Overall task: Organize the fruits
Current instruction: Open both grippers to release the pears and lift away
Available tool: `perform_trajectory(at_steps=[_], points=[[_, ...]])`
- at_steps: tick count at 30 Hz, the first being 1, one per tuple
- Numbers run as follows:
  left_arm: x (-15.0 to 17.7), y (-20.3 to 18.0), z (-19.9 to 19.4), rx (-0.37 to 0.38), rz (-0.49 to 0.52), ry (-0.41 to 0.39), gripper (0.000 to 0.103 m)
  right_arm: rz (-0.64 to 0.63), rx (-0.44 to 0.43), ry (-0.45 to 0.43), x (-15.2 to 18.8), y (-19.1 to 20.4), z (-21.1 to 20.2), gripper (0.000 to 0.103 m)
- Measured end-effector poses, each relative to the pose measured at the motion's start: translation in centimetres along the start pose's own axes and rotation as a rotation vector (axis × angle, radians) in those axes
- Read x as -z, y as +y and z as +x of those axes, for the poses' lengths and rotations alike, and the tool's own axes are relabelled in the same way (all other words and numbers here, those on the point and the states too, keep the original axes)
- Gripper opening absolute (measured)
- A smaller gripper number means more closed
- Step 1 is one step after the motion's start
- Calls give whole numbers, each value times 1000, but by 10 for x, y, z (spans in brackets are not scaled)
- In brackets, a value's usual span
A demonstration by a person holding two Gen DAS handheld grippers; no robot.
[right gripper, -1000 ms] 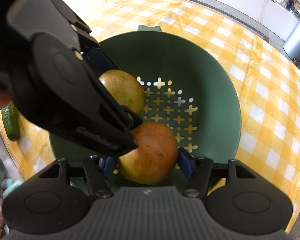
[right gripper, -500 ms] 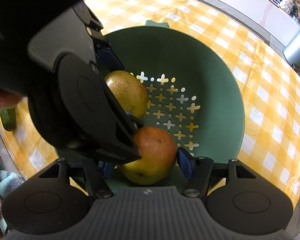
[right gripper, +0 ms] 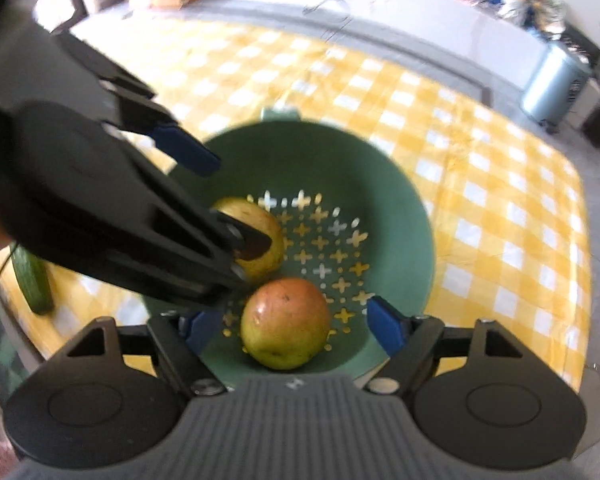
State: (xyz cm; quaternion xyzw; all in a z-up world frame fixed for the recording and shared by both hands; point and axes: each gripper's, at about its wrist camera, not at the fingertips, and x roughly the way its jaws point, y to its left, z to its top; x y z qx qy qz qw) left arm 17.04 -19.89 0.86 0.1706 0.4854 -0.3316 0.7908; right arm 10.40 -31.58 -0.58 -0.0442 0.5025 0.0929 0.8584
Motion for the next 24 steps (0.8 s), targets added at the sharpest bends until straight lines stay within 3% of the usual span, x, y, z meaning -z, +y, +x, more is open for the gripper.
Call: perform_trajectory(at_steps=[5, 9, 13, 18, 24], points=[[21, 9, -61, -67, -22, -139, 79, 76, 12, -142, 9, 25, -33, 85], [40, 25, -99, -121, -43, -204, 79, 136, 13, -240, 13, 51, -49, 96], [58, 46, -128, -193, -43, -215, 80, 151, 26, -308, 15, 82, -54, 96], [85, 75, -146, -293, -26, -178, 80, 208, -37, -339, 13, 116, -48, 95], [117, 110, -139, -284, -58, -144, 73, 247, -55, -353, 19, 148, -29, 84]])
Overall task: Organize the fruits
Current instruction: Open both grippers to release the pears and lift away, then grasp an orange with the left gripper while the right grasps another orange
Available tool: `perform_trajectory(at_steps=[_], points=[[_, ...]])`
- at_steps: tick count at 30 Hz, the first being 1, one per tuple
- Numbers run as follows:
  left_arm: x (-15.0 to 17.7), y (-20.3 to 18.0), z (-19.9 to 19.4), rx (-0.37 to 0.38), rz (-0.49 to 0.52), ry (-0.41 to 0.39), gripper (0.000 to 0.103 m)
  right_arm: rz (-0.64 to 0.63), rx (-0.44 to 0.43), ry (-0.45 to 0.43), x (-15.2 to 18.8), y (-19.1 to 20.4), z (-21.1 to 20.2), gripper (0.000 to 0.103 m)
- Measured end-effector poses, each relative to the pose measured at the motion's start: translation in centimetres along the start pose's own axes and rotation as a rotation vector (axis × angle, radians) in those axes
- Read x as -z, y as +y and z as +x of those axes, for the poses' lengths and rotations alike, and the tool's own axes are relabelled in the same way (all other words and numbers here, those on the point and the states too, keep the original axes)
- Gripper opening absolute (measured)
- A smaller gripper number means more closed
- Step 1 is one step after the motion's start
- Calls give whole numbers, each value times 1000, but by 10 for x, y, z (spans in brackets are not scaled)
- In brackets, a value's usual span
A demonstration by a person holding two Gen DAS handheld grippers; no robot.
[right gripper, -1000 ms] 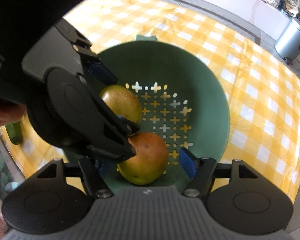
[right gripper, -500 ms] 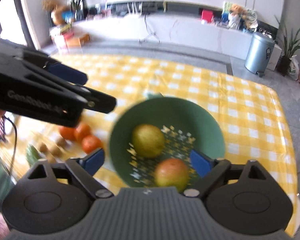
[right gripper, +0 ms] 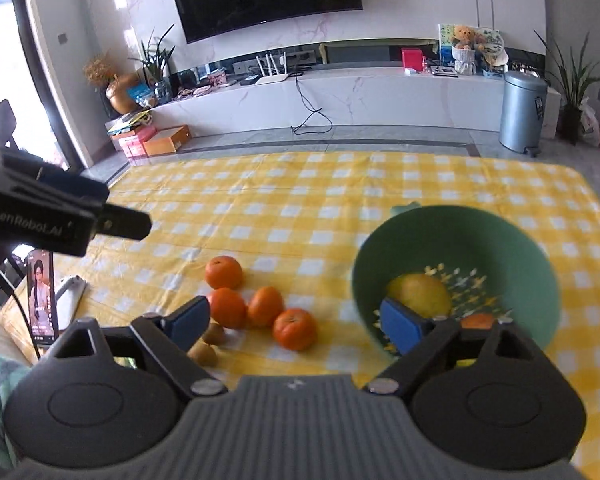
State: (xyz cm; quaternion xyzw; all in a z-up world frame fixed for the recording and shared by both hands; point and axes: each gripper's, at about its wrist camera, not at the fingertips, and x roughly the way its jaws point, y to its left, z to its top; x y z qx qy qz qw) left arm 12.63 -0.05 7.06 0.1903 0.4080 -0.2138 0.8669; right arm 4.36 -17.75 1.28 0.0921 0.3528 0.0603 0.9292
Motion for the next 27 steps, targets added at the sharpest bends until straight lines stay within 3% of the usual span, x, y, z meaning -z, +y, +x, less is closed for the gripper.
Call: perform_trajectory(at_steps=[3, 9, 27], points=[[12, 10, 12, 32, 1, 27, 68, 5, -11, 27, 7, 8, 13, 71], [29, 7, 38, 84, 85, 49, 68, 4, -6, 79, 13, 12, 41, 59], [40, 10, 127, 198, 95, 168, 70, 14, 73, 170, 26, 2, 110, 53]])
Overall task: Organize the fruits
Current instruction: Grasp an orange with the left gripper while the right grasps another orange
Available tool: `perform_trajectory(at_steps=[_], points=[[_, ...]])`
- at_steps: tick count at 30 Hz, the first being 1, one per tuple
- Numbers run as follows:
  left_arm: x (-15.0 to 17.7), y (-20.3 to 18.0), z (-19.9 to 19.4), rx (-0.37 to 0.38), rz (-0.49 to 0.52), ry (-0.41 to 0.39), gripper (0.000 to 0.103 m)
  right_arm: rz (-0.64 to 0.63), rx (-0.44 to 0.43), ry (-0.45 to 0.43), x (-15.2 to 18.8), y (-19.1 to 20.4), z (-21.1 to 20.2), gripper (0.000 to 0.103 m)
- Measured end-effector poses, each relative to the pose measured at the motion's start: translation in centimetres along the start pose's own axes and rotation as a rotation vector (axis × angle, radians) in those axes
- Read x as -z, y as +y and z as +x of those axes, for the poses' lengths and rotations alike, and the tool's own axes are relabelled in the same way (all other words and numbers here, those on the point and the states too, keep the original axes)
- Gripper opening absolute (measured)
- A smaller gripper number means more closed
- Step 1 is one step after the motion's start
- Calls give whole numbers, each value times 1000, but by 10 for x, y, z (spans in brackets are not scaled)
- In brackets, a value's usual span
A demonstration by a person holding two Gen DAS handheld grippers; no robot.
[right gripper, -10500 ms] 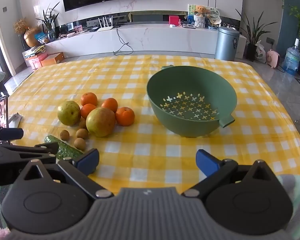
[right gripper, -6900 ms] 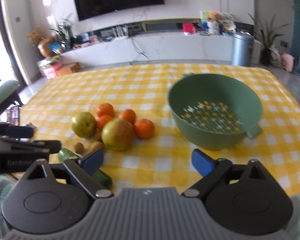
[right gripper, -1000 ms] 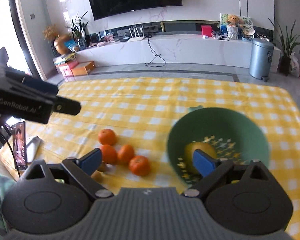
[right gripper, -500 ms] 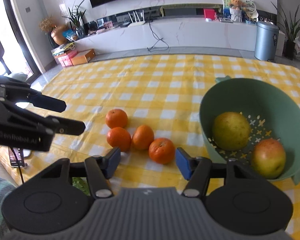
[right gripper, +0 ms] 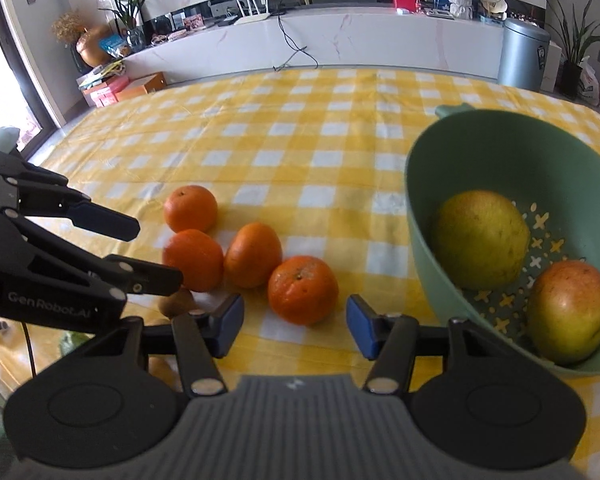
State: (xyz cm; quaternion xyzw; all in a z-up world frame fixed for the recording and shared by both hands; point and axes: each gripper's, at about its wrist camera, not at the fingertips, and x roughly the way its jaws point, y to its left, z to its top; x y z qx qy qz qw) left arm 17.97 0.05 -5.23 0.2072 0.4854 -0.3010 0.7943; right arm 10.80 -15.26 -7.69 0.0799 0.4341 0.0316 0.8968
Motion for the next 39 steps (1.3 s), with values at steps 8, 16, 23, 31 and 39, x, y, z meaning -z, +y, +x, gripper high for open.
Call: perform_trajectory(at_steps=[8, 16, 23, 31, 39], points=[[-3, 8, 17, 29, -28, 10, 71, 17, 3, 0, 1, -4, 13, 51], [-4, 11, 24, 77, -63, 9, 66, 32, -16, -4, 0, -8, 20, 45], [-2, 10, 29, 94, -106, 19, 51, 29, -27, -14, 2, -9, 20, 41], [1, 3, 18, 43, -139, -12, 50, -15, -14, -38, 3, -5, 10, 40], [2, -6, -14, 19, -192, -68, 49, -49, -31, -83, 3, 0, -18, 40]])
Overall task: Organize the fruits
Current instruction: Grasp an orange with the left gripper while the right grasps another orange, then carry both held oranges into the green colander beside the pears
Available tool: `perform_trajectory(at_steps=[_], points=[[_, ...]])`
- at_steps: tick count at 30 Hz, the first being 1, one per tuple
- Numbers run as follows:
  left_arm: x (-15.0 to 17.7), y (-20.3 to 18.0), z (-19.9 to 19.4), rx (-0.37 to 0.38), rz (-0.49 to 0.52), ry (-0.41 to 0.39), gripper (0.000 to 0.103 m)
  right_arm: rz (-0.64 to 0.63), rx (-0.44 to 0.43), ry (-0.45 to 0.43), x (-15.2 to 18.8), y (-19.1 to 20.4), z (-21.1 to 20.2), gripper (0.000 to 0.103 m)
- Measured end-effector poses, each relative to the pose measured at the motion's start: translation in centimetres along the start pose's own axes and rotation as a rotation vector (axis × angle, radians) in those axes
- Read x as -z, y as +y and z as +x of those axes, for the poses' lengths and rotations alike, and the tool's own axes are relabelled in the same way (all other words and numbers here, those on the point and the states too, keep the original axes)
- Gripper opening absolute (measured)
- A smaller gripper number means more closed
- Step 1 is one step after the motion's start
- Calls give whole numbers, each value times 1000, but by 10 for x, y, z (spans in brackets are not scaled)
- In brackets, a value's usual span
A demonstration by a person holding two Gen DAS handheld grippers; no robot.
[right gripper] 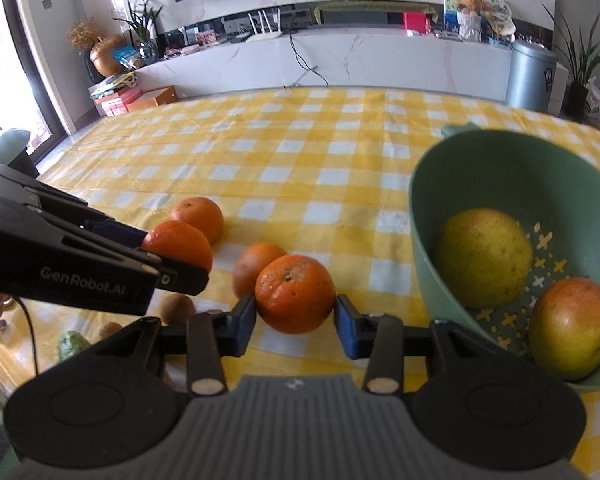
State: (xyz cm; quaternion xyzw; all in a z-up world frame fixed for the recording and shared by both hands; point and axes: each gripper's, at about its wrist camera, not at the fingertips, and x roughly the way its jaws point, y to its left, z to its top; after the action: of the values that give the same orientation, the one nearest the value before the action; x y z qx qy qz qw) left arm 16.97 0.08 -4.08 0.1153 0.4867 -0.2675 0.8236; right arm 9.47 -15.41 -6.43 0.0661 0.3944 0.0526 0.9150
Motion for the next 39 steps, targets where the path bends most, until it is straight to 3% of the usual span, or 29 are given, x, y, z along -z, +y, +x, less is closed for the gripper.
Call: perform_trajectory(at_steps=[9, 17, 30, 39], points=[[-7, -32, -40, -39, -49, -92, 49, -15, 20, -61, -6, -10, -45, 40], [-22, -75, -55, 3, -43, -133, 49, 16, 82, -105, -14, -47, -82, 40], [-57, -130, -18, 151, 6, -82, 49, 64, 185, -66, -18, -121, -96, 40], [-84, -132, 20, 165, -17, -33, 49, 84, 201, -36, -26, -145, -65, 40]])
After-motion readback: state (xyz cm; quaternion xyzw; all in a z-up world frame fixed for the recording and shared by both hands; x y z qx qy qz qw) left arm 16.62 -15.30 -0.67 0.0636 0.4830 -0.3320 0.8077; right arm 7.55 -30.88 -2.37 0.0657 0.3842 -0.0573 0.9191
